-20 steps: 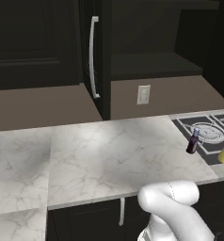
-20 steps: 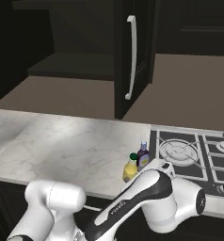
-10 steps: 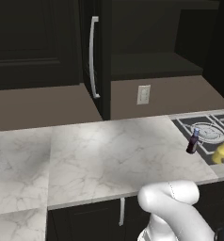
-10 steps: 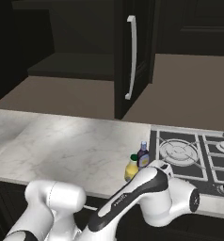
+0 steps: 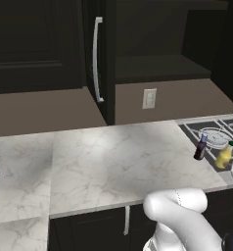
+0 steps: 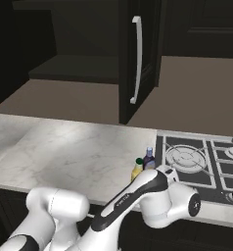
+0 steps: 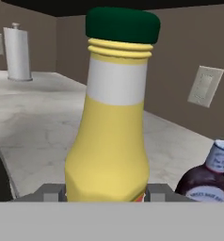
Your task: Take 2 condiments from the cabinet and move them on the counter near the stove.Make sure the condiments are lined up with each other, next to each other.
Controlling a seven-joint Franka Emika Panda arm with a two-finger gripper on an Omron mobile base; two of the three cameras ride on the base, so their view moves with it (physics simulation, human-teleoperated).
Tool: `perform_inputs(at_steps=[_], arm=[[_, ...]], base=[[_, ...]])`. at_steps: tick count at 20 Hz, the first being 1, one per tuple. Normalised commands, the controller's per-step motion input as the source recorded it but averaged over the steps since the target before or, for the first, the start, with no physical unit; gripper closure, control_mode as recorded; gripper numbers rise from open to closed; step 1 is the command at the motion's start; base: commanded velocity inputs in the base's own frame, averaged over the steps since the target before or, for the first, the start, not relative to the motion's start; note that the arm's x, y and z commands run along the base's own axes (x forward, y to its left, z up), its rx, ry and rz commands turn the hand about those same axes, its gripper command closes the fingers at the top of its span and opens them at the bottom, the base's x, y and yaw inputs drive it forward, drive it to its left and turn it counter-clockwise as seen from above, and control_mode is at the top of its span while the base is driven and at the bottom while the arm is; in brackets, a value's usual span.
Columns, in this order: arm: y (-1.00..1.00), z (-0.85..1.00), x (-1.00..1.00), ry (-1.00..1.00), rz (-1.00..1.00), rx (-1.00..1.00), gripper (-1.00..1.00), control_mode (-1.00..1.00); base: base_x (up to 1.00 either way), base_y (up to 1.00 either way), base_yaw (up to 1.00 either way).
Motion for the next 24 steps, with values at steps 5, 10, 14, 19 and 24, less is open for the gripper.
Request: perform_inputs(at_steps=[5, 10, 14, 19, 24], arm=[[0.00, -0.01, 0.22, 0.00, -0.04, 0.00, 1.00, -1.00], [0.00, -0.06, 0.15, 0.00, -0.04, 0.00, 1.00, -1.00], [0.00, -0.09, 0.12, 0.00, -0.03, 0.00, 1.00, -1.00], [0.00, -0.10, 0.11, 0.00, -0.03, 0.00, 1.00, -1.00], [0.00, -0.08, 0.12, 0.00, -0.02, 0.00, 1.00, -1.00]], base=[[0.00, 0.00, 0.00], [0.00, 0.00, 0.00], [0.00, 0.00, 0.00], [0.00, 0.00, 0.00], [0.00, 0.00, 0.00]])
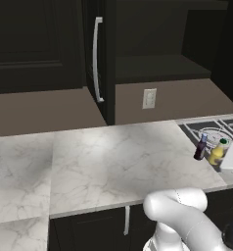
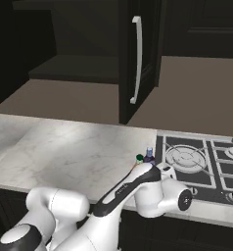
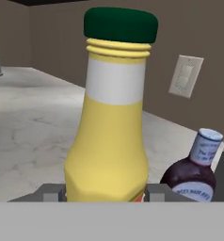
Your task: Take 2 condiments from the cabinet and move them on the counter near the stove.Make sure the condiments are lined up with each other, next to each other.
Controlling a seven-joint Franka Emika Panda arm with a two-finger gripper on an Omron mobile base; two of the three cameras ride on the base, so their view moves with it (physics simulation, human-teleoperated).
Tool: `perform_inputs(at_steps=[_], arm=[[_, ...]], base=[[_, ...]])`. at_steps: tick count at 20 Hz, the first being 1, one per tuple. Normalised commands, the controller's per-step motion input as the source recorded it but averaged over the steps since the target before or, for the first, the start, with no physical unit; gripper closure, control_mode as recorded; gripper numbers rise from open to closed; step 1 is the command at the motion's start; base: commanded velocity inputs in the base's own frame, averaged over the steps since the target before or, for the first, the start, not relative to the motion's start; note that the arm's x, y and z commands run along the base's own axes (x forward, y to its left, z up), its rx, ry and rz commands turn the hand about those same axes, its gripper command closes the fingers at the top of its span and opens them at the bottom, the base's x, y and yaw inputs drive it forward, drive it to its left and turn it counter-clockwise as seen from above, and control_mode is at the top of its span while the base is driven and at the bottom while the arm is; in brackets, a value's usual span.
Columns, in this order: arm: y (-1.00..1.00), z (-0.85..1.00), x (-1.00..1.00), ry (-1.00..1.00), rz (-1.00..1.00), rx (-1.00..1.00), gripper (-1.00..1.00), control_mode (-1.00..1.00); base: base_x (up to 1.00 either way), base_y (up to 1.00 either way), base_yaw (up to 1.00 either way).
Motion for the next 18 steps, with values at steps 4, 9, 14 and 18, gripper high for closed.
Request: perform_inputs(at_steps=[4, 9, 14, 18], arm=[[0.00, -0.11, 0.14, 0.00, -0.02, 0.00, 1.00, -1.00], [0.00, -0.14, 0.14, 0.00, -0.02, 0.00, 1.00, -1.00], [-0.01, -0.15, 0.12, 0.00, -0.03, 0.00, 1.00, -1.00], [-0.04, -0.11, 0.12, 0.00, -0.03, 0.00, 1.00, -1.00]], base=[[0.00, 0.00, 0.00], [0.00, 0.00, 0.00], [0.00, 0.00, 0.00], [0.00, 0.00, 0.00]])
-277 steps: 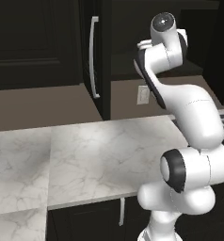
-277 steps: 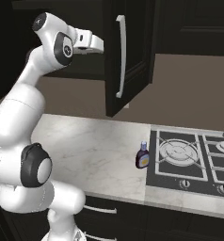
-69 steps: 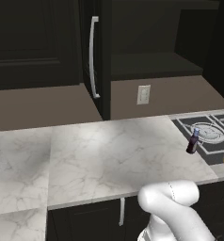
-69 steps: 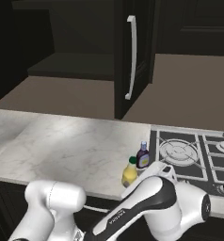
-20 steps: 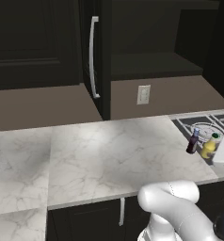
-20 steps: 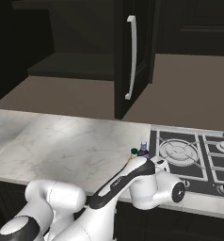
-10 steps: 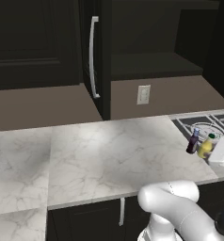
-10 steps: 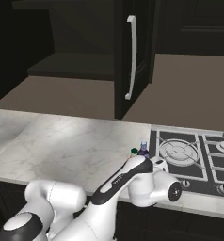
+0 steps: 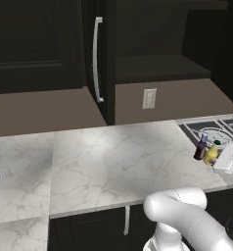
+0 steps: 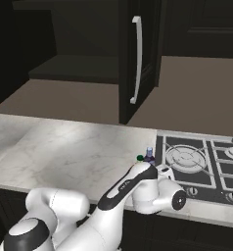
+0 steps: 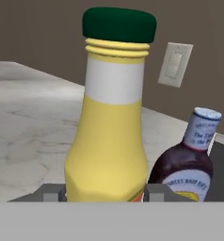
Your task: Take 2 condiments from the cabinet and move them on the counter near the stove.Make sure the condiments are lined up with each other, next to each other.
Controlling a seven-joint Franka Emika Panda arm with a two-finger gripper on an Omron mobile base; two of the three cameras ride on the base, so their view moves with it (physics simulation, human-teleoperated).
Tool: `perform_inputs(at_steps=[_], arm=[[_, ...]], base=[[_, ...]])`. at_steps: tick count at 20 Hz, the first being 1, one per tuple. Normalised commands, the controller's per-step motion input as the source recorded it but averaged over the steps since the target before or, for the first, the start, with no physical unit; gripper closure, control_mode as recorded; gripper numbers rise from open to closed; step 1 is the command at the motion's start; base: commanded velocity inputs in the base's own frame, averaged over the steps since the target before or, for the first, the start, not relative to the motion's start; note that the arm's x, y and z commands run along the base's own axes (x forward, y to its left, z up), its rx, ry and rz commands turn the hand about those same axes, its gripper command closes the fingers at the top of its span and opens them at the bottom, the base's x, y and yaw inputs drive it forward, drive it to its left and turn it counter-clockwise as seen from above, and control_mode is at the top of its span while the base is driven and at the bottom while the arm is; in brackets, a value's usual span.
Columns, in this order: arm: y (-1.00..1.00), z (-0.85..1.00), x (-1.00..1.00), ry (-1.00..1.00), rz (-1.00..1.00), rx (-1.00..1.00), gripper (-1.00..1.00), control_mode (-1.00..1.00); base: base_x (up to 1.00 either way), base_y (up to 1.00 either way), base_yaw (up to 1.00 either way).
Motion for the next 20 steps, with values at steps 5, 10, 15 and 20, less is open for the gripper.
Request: perform_inputs(at_steps=[5, 10, 15, 20], arm=[[-0.08, -0.04, 0.19, 0.00, -0.02, 0.00, 1.00, -1.00], [-0.07, -0.03, 0.21, 0.00, -0.02, 0.00, 1.00, -1.00], [-0.09, -0.08, 0.11, 0.00, -0.01, 0.00, 1.00, -1.00], [-0.12, -0.10, 0.08, 0.00, 0.00, 0.00, 1.00, -1.00]], base=[[0.00, 0.00, 0.00], [0.00, 0.00, 0.00], [0.00, 0.00, 0.00], [0.00, 0.00, 0.00]])
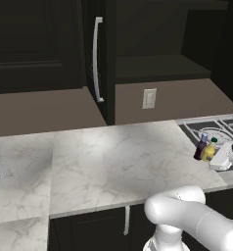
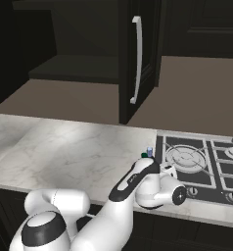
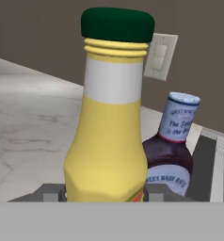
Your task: Take 2 condiments from the cabinet and move them on the counter near the stove.Make sure the condiments are lined up with each other, next to each other.
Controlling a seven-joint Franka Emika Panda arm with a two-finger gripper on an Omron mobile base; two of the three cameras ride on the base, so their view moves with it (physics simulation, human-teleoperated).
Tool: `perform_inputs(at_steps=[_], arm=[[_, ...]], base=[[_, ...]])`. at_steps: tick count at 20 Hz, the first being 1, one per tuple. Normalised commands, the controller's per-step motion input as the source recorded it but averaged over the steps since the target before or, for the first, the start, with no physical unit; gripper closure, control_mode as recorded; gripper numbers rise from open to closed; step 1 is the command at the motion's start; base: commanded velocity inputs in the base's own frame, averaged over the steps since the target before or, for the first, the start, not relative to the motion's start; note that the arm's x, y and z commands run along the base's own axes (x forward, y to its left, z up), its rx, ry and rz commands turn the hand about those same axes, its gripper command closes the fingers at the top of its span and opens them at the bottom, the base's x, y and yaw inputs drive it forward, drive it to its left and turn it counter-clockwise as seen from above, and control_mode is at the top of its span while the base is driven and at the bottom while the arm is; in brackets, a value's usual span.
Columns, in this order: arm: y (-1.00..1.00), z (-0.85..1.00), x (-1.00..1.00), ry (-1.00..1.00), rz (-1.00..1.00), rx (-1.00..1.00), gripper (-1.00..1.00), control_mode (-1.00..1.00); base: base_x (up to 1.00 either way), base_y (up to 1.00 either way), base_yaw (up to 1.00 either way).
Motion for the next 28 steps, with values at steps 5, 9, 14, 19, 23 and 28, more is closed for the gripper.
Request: perform_inputs(at_steps=[5, 9, 14, 19, 23, 28], arm=[[-0.06, -0.12, 0.08, 0.00, 0.00, 0.00, 1.00, -1.00], [0.00, -0.12, 0.09, 0.00, 0.00, 0.00, 1.00, -1.00], [0.00, -0.10, 0.10, 0.01, 0.00, 0.00, 1.00, -1.00], [-0.01, -0.11, 0.10, 0.01, 0.00, 0.00, 1.00, -1.00], [-0.02, -0.09, 0.09, 0.00, 0.00, 0.00, 1.00, -1.00], [-0.01, -0.10, 0.11, 0.00, 0.00, 0.00, 1.00, -1.00]], base=[[0.00, 0.00, 0.00], [0.00, 0.00, 0.00], [0.00, 0.00, 0.00], [0.00, 0.00, 0.00], [0.00, 0.00, 0.00], [0.00, 0.00, 0.00]])
